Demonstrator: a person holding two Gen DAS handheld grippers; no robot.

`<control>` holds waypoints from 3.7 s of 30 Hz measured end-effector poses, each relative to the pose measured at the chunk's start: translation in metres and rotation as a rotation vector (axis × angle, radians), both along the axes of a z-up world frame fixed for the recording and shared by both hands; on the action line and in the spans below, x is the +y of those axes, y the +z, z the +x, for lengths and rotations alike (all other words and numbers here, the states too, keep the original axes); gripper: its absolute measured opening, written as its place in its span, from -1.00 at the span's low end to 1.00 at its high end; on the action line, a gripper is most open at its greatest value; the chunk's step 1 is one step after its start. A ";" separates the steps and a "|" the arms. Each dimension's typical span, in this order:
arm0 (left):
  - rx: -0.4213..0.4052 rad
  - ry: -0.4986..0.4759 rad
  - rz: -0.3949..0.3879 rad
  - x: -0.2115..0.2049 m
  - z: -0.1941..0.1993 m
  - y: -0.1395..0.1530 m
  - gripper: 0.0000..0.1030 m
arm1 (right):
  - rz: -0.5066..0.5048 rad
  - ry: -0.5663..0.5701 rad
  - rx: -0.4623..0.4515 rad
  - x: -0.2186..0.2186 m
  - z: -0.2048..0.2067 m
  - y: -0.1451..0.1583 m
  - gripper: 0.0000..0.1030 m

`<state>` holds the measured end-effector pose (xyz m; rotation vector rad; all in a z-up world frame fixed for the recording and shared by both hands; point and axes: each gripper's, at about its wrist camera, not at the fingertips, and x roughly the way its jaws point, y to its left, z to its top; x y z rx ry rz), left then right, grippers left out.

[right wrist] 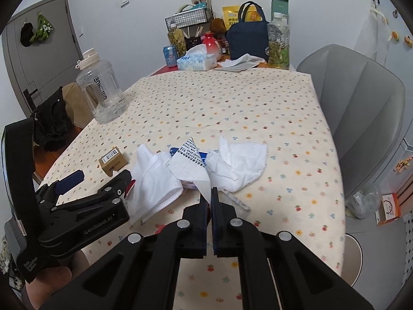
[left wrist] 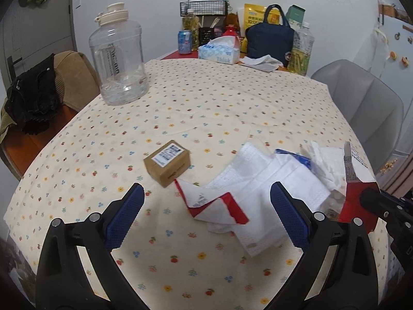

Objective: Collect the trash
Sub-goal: 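Close the right gripper on the white paper tag by the mask, then grasp the white mask with the left gripper while the right gripper holds paper, then carry both items over the cream bin and open the right gripper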

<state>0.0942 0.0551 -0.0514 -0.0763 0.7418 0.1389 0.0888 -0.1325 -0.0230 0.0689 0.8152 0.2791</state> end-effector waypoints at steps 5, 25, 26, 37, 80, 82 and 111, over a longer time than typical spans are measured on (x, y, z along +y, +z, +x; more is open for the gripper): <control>-0.004 -0.052 -0.002 -0.019 0.001 0.002 0.88 | -0.017 -0.033 -0.018 -0.012 -0.008 0.008 -0.92; 0.032 -0.177 0.035 -0.080 0.013 -0.008 0.54 | -0.054 -0.146 -0.008 -0.065 -0.021 0.007 -0.92; 0.036 -0.181 0.028 -0.080 0.014 -0.008 0.22 | -0.053 -0.147 -0.007 -0.066 -0.020 0.006 -0.92; 0.014 -0.166 -0.011 -0.068 0.010 0.005 -0.92 | -0.041 -0.117 -0.027 -0.056 -0.024 0.015 -0.92; -0.173 -0.209 -0.036 -0.091 -0.013 0.085 -0.94 | 0.001 -0.243 -0.099 -0.120 -0.050 0.045 -0.92; -0.162 -0.235 -0.034 -0.108 -0.008 0.080 -0.94 | -0.001 -0.267 -0.095 -0.133 -0.052 0.043 -0.92; -0.065 -0.597 0.019 -0.320 -0.006 0.038 -0.94 | 0.025 -0.590 -0.022 -0.297 -0.093 -0.004 -0.92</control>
